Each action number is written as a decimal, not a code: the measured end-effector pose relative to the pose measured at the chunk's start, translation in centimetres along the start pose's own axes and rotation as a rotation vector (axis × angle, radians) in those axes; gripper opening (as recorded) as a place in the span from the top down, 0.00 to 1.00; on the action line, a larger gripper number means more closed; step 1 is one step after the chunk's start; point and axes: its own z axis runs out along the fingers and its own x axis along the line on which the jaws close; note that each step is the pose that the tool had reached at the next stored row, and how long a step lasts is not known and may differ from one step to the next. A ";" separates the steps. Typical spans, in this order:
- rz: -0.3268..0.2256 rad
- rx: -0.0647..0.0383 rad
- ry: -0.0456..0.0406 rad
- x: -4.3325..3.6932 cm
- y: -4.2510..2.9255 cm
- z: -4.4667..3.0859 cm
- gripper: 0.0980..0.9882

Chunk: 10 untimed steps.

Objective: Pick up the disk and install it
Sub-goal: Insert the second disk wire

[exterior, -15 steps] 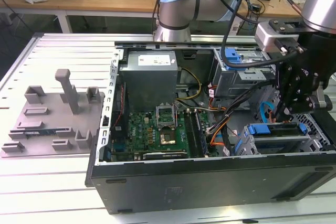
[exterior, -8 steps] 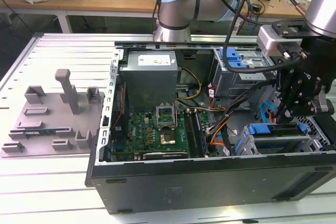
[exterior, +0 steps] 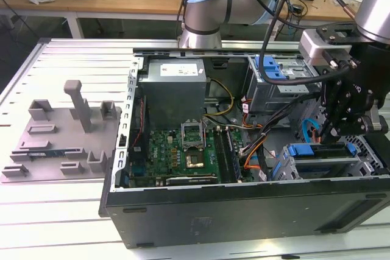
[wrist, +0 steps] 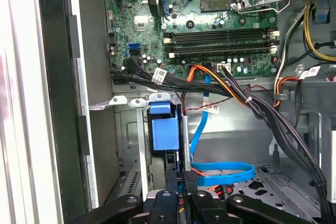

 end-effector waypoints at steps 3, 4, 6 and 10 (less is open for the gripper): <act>0.000 0.000 -0.0002 0.00 -0.02 0.03 0.93; 0.000 0.000 -0.0001 0.00 -0.04 0.03 0.93; 0.000 0.000 -0.0001 0.00 -0.08 0.07 0.93; 0.000 0.000 -0.0001 -0.01 -0.16 0.14 0.93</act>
